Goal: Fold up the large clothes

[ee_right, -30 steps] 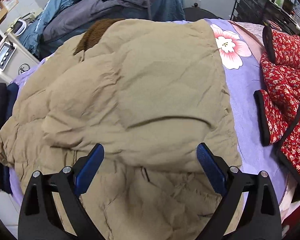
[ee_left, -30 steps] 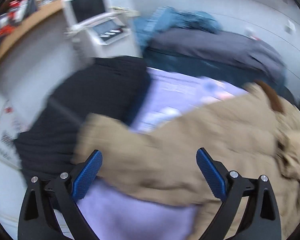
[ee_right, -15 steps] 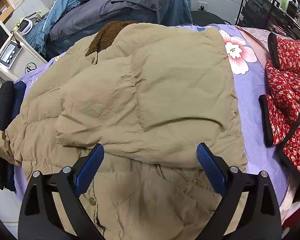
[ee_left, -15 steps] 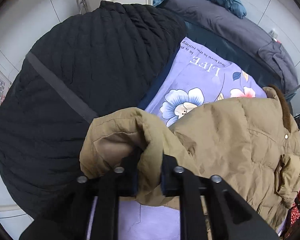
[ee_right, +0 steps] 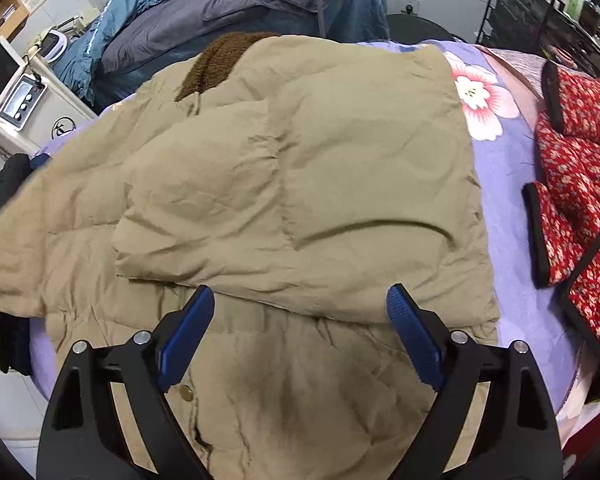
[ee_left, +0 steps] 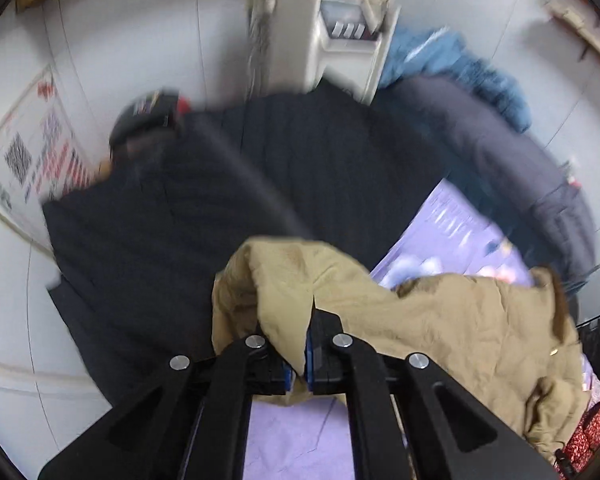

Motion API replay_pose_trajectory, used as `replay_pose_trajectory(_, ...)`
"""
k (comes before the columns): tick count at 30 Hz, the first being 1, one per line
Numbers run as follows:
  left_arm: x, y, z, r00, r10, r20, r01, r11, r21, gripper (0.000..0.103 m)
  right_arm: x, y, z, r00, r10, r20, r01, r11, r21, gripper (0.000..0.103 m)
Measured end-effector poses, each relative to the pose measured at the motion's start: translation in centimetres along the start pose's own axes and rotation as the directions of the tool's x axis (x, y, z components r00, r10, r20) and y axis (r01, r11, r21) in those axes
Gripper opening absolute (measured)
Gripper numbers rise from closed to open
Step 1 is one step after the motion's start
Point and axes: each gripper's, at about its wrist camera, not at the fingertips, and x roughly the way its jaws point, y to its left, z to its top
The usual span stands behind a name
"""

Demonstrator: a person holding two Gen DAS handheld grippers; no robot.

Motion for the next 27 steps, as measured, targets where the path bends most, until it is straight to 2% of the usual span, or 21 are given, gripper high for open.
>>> replay_pose_trajectory(3, 1.9, -0.1, -0.2, 0.996, 0.09, -0.014, -0.089, 0.995, 0.049, 0.005, -0.4, 0.9, 0.5, 1.0, 0.01, 0.016, -0.009, 0.999, -0.03, 0.087)
replay_pose_trajectory(6, 2.0, -1.1, 0.2, 0.994, 0.11, -0.017, -0.108, 0.992, 0.071, 0.005, -0.9, 1.4, 0.8, 0.999, 0.018, 0.034, -0.017, 0.999, -0.043, 0.087)
replay_pose_trajectory(8, 0.4, -2.3, 0.6, 0.997, 0.075, 0.007, -0.076, 0.993, 0.089, 0.005, -1.1, 1.3, 0.8, 0.999, 0.018, 0.037, -0.016, 0.999, -0.04, 0.087)
replay_pose_trajectory(11, -3.1, -5.2, 0.5, 0.999, -0.013, 0.042, 0.007, 0.989, 0.149, 0.005, -1.0, 0.9, 0.3, 0.999, 0.01, 0.032, -0.009, 1.0, -0.029, 0.087)
replay_pose_trajectory(14, -6.2, -11.0, -0.3, 0.991, -0.116, 0.071, 0.094, 0.962, 0.255, 0.005, -0.5, 0.4, -0.4, 1.0, 0.005, 0.01, -0.004, 1.0, -0.017, 0.079)
replay_pose_trajectory(17, -7.8, -18.3, -1.8, 0.968, -0.248, 0.047, 0.219, 0.916, 0.336, 0.005, -0.4, 0.1, -0.8, 1.0, 0.007, 0.0, -0.007, 1.0, -0.001, 0.076)
replay_pose_trajectory(18, -8.1, -20.9, -2.5, 0.955, -0.295, 0.03, 0.265, 0.894, 0.362, 0.005, -0.4, 0.1, -0.9, 1.0, 0.008, -0.001, -0.008, 1.0, -0.001, 0.076)
replay_pose_trajectory(19, -8.7, -24.7, -3.8, 0.934, -0.356, 0.002, 0.325, 0.854, 0.406, 0.005, -0.5, 0.0, -0.9, 1.0, 0.009, -0.003, -0.009, 1.0, 0.001, 0.076)
replay_pose_trajectory(21, -9.3, -30.7, -6.5, 0.906, -0.421, -0.047, 0.39, 0.785, 0.481, 0.005, -0.9, -0.3, -0.8, 1.0, 0.009, 0.008, -0.009, 1.0, 0.018, 0.076)
replay_pose_trajectory(24, -9.3, -38.4, -11.8, 0.886, -0.449, -0.112, 0.429, 0.706, 0.563, 0.004, -1.6, -1.1, -0.6, 1.0, 0.014, 0.022, -0.015, 0.998, 0.055, 0.076)
replay_pose_trajectory(26, -7.9, -41.7, -14.5, 0.896, -0.416, -0.156, 0.423, 0.69, 0.587, 0.005, -1.9, -1.7, -0.7, 1.0, 0.017, 0.022, -0.019, 0.996, 0.082, 0.076)
replay_pose_trajectory(27, -6.5, -43.8, -16.5, 0.906, -0.376, -0.194, 0.412, 0.681, 0.605, 0.005, -2.0, -2.0, -0.8, 1.0, 0.016, 0.02, -0.018, 0.995, 0.094, 0.076)
